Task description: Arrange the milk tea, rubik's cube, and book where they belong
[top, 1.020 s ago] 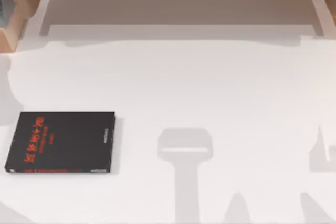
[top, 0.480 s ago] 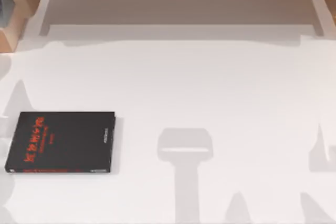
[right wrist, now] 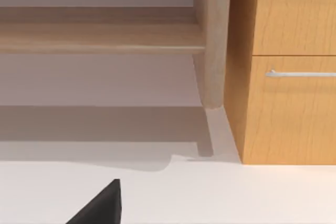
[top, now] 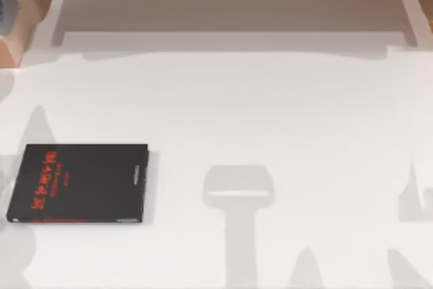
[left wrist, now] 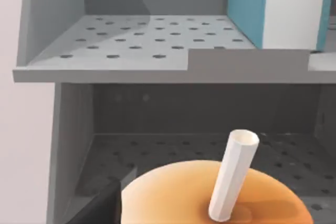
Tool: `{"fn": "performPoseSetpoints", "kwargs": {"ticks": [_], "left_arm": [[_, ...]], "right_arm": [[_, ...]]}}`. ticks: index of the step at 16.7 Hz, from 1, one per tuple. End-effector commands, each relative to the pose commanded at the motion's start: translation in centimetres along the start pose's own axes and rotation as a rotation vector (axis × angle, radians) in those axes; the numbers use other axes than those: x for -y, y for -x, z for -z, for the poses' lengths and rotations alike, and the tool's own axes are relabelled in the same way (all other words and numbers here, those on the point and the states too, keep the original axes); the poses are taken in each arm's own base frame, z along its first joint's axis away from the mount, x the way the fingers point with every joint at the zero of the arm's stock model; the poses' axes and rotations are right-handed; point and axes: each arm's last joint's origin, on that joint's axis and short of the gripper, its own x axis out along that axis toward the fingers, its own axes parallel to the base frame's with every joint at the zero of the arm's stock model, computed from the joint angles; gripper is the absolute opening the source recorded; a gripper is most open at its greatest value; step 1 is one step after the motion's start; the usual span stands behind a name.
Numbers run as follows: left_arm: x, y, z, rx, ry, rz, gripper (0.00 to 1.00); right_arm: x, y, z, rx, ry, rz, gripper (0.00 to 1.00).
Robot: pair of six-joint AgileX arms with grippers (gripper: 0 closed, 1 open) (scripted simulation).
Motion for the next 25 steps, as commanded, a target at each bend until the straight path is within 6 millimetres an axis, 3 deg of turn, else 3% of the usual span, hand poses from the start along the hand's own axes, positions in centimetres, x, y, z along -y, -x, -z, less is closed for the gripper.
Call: {"fn": "performPoseSetpoints", "kwargs": {"ticks": [5,8,11,14,17,21,25], "left_arm": [[5.4,2.4,-4.9,0.038,-0.02,-0.009,1.0],[9.9,5.8,-7.4,0.059,-0.023,-0.015,1.0],[14.0,10.3,-8.4,0.079,-0.022,-0.019,1.0],[17.0,14.7,-7.5,0.096,-0.018,-0.021,1.0],[18.6,17.8,-5.0,0.084,-0.01,-0.024,1.0],[19.5,19.5,-1.6,0.027,-0.004,-0.03,1.0],[19.8,19.8,-0.3,-0.004,-0.005,-0.033,1.0]], "right_arm": [[0.0,0.0,0.0,0.0,0.0,0.0,1.0],[0.0,0.0,0.0,0.0,0.0,0.0,1.0],[0.0,0.0,0.0,0.0,0.0,0.0,1.0],[0.0,0.0,0.0,0.0,0.0,0.0,1.0],[0.0,0.0,0.0,0.0,0.0,0.0,1.0],[0.0,0.0,0.0,0.0,0.0,0.0,1.0],[0.0,0.0,0.0,0.0,0.0,0.0,1.0]]}}
